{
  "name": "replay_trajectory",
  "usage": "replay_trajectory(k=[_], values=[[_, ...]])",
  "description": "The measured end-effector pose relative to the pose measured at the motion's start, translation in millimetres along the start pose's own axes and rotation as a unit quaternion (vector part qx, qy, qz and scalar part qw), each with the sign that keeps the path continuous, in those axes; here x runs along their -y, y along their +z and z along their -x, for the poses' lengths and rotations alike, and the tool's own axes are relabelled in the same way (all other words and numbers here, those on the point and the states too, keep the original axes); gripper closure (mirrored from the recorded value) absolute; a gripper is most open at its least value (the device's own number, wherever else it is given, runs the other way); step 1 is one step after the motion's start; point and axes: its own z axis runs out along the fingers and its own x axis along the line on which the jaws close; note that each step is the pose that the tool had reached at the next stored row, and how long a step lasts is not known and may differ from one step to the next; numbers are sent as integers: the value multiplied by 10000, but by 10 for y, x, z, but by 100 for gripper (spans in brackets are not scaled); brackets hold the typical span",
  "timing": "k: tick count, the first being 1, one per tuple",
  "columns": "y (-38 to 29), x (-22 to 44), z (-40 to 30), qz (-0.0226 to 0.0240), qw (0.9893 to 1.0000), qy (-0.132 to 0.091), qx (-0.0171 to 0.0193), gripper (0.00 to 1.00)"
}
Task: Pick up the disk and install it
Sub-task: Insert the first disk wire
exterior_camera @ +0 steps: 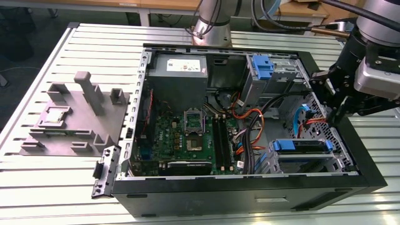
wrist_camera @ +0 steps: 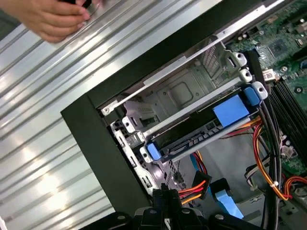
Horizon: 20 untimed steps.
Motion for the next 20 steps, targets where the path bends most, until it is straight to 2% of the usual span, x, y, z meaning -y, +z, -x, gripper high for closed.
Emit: replay_trajectory(k=[3, 11, 13, 17, 20], values=[[2, -1, 2, 41, 9997, 231, -15, 84], [2, -2, 4, 42, 9997, 235, -15, 84], [3, -2, 5, 52, 9996, 294, -17, 84], [3, -2, 4, 116, 9978, 650, -41, 84], [4, -3, 5, 164, 9957, 914, -57, 84]])
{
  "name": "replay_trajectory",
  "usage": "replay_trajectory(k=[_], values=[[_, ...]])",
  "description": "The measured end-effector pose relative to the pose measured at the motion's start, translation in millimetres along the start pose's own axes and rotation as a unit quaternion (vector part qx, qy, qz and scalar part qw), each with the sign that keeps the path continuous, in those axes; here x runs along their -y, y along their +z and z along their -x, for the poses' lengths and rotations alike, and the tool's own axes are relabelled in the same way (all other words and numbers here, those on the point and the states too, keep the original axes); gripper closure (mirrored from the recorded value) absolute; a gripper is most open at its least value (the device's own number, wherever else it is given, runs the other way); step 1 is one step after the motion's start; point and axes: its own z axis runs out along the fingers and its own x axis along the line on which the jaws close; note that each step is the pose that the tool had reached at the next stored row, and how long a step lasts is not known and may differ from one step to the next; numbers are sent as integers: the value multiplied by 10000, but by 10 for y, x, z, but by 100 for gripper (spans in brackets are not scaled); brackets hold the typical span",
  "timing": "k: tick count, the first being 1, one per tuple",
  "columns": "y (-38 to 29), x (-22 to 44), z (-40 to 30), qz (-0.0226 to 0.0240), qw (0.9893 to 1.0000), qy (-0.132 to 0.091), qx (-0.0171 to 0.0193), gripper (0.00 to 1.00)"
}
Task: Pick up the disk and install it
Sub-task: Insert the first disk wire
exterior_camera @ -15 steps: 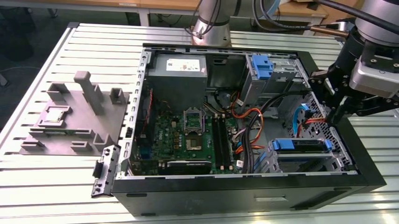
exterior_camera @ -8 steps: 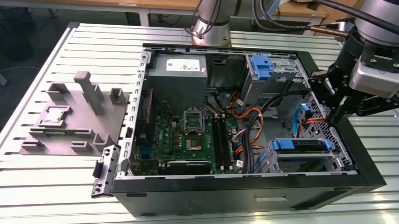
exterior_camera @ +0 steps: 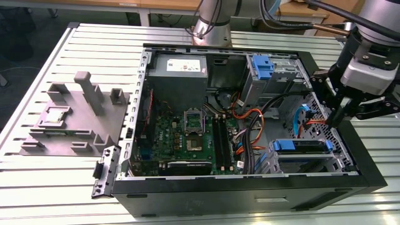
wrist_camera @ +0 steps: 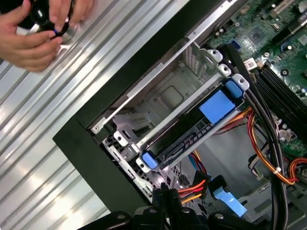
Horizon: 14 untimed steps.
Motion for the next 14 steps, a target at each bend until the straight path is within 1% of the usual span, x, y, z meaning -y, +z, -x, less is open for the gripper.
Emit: replay_trajectory(k=[3, 5, 7, 9, 11, 14], values=[[2, 0, 0, 49, 9996, 274, -17, 84], [3, 0, 0, 81, 9990, 450, -28, 84], [4, 0, 1, 112, 9980, 626, -39, 84], [5, 0, 1, 144, 9967, 803, -50, 84], [7, 0, 1, 176, 9950, 984, -61, 84], [8, 0, 1, 224, 9919, 1250, -78, 84]])
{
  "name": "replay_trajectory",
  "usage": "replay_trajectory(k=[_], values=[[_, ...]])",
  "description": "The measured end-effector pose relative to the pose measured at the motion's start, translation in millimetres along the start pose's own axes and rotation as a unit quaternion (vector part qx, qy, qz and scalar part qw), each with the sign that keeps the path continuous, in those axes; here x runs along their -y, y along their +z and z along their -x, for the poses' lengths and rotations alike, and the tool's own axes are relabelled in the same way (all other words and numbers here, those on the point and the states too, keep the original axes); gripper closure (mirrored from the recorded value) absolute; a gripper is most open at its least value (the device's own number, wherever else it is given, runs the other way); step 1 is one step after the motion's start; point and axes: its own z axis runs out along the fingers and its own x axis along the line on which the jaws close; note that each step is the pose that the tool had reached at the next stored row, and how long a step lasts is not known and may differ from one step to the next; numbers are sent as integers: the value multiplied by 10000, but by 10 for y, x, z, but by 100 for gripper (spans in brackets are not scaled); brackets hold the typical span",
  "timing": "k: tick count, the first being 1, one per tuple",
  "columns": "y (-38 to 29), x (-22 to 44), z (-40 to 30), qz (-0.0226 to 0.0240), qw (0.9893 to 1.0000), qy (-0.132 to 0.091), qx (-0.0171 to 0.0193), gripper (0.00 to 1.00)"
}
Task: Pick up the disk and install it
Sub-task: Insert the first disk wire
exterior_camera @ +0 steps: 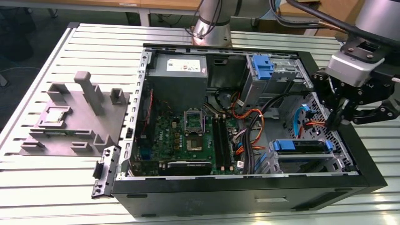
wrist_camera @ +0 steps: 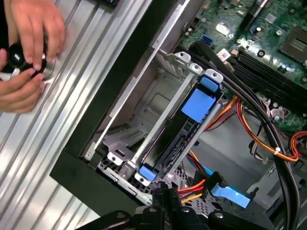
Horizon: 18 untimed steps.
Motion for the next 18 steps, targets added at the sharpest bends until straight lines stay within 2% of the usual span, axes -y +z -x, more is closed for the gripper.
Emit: replay_trajectory(k=[4, 5, 7, 9, 12, 17, 18], values=[[2, 0, 0, 64, 9993, 359, -22, 84], [0, 5, 9, 126, 9975, 695, -45, 84], [4, 7, 12, 145, 9966, 806, -51, 84], [7, 7, 14, 171, 9953, 951, -60, 84], [13, 7, 15, 216, 9925, 1200, -76, 84], [21, 6, 16, 283, 9871, 1574, -99, 84], [20, 6, 16, 288, 9866, 1602, -101, 84]])
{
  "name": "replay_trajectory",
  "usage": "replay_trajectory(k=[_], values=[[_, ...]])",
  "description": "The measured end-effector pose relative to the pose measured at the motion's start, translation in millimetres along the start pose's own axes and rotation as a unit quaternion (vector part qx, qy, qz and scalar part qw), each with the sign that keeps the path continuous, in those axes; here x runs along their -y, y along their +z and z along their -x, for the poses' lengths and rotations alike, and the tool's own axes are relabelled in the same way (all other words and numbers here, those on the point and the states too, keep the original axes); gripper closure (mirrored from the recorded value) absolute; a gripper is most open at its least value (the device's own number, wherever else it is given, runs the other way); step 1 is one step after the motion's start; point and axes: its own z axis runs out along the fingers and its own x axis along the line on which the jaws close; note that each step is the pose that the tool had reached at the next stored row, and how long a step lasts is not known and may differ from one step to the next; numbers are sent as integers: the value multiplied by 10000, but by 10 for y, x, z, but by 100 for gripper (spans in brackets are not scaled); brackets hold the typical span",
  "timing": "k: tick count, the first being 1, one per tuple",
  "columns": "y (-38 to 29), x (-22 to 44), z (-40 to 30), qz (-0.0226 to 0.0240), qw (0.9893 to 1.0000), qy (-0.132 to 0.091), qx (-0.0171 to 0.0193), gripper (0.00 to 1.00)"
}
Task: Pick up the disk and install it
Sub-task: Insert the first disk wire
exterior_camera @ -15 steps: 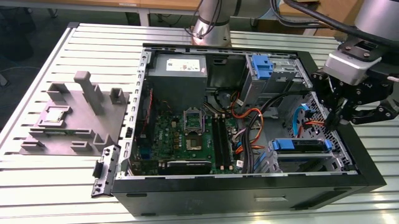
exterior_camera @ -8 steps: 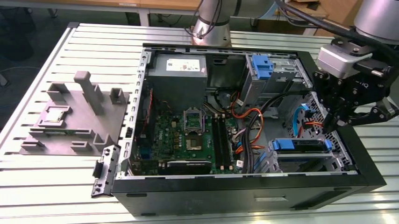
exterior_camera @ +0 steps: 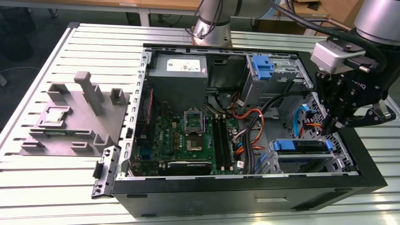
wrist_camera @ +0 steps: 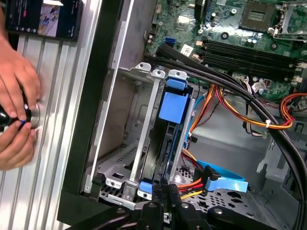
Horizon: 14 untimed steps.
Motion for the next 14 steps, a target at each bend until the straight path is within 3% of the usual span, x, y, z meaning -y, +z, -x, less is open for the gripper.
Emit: replay_trajectory(k=[14], values=[[1, 1, 0, 1, 10000, 7, 0, 84]])
